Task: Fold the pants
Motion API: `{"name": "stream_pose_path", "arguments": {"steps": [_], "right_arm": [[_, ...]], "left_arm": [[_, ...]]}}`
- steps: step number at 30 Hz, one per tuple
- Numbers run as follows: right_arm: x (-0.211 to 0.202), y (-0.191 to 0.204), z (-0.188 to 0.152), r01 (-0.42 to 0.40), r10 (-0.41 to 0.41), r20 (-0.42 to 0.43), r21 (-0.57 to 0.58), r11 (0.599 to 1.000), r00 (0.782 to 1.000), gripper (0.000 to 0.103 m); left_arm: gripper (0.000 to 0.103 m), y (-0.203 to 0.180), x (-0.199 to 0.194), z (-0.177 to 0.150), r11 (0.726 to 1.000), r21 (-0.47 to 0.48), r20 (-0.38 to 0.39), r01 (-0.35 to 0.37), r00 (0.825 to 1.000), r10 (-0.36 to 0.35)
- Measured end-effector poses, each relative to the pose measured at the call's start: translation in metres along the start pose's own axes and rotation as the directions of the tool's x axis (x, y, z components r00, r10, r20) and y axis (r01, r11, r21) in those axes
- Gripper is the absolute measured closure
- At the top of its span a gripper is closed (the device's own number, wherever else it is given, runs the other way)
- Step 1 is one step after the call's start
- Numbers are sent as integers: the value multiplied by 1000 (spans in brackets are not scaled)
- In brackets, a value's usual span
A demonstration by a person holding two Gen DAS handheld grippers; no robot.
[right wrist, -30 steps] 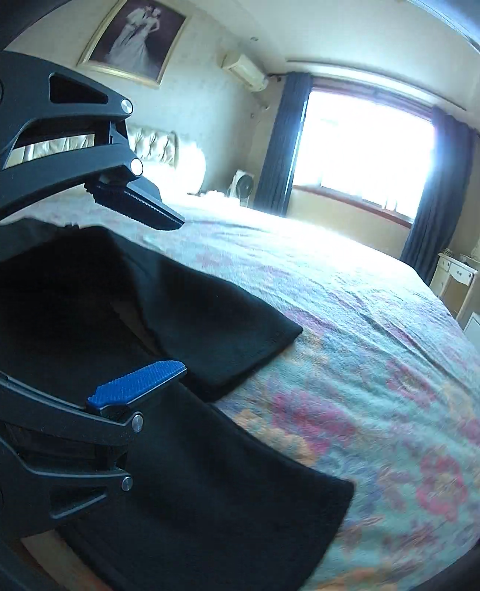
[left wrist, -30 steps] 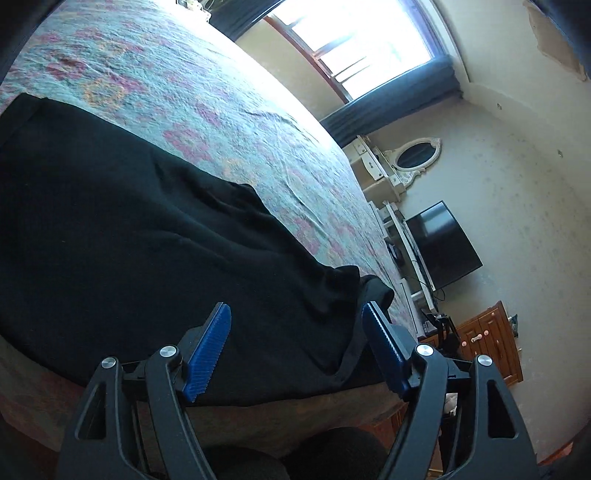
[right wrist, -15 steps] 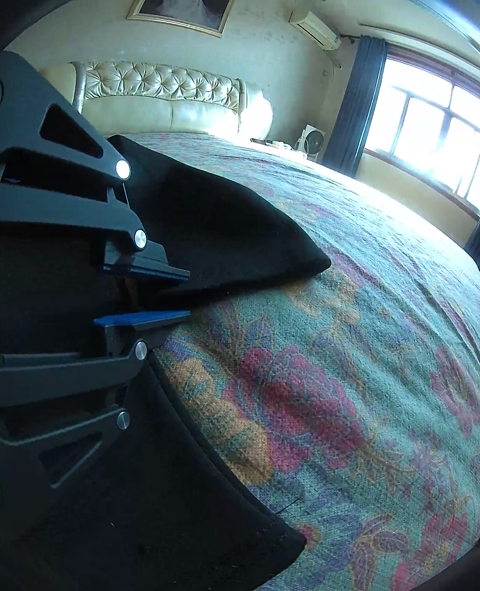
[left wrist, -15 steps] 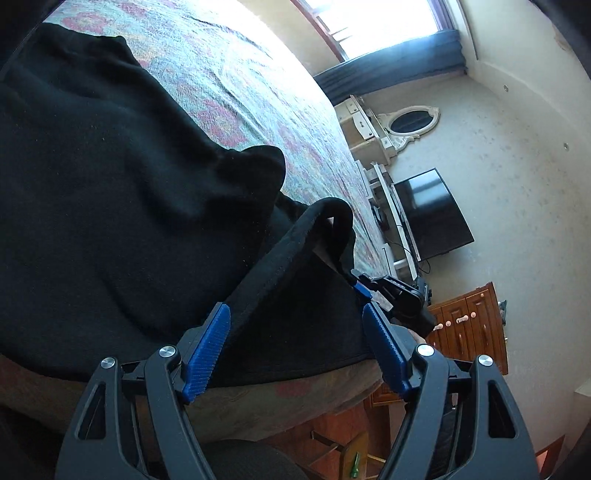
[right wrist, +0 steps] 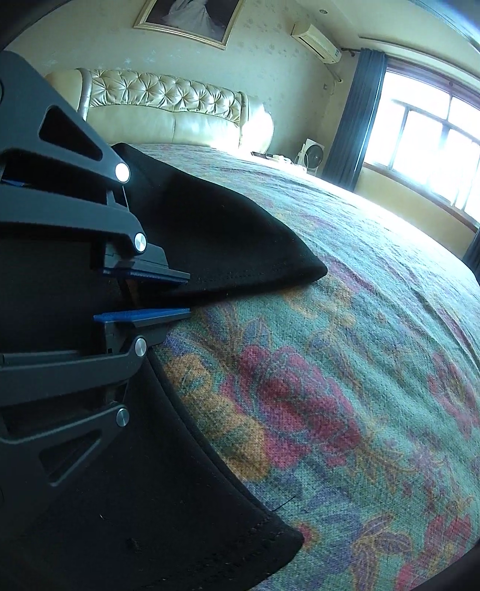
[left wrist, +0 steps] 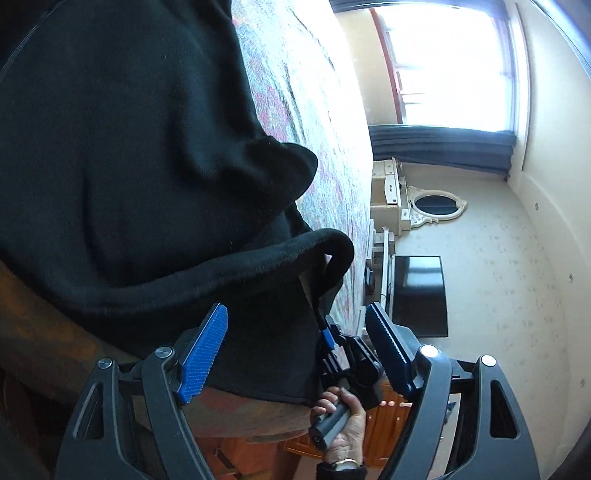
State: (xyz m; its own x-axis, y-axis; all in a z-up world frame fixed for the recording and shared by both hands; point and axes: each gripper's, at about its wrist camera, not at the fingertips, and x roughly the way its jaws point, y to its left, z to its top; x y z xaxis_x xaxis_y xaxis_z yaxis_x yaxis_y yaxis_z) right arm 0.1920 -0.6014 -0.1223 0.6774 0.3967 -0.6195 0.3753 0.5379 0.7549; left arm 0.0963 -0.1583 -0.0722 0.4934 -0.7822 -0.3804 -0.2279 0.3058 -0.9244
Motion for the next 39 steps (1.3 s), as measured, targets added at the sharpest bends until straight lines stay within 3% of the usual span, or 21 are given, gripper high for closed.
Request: {"name": "stream_pose_path", "arguments": {"steps": [5,10,17,23,27,30,31,33,34,35,36,37,39], "right_arm": [[-4,-3,-2,-8,8,-1,-7,1000,1000,90],[-18,-1,-2,-36,36,23,-6,999,999,91],[-54,-3,2,-109,110,86,-15,994,990,93],[-96,7,10,-163,170,143,-58,985,975,93],[-124,8,11,-184,195,171,-80,980,966,93],[-144,6,10,-200,214,191,-92,975,958,93],[-151,5,9,-210,226,197,-97,973,954,98],[-165,3,7,-232,248,207,-100,968,946,99],[-170,2,7,-232,250,205,-105,967,946,99],[-173,0,6,-223,242,209,-108,969,948,99],[-175,-3,4,-218,236,208,-107,970,949,99],[-176,-6,3,-224,240,200,-97,970,950,99],[-172,-8,-3,-254,262,166,-65,965,951,97]], "left_arm": [[27,16,8,4,992,-129,31,-1,1000,5],[27,49,12,14,923,-383,78,40,997,-11],[27,47,16,20,921,-388,41,44,999,-30],[27,49,17,11,852,-523,-5,16,1000,-21],[27,43,21,8,866,-500,4,7,1000,-6],[27,43,22,13,880,-474,10,-34,999,44],[27,41,24,14,880,-471,4,-53,998,62],[27,38,22,17,891,-449,5,-60,998,69],[37,36,22,16,902,-427,10,-66,997,78],[57,34,23,17,914,-396,5,-90,995,100],[67,32,26,19,924,-357,-16,-140,990,143],[85,27,31,18,929,-322,-36,-183,983,181],[90,35,32,16,925,-331,-37,-186,982,184]]}}
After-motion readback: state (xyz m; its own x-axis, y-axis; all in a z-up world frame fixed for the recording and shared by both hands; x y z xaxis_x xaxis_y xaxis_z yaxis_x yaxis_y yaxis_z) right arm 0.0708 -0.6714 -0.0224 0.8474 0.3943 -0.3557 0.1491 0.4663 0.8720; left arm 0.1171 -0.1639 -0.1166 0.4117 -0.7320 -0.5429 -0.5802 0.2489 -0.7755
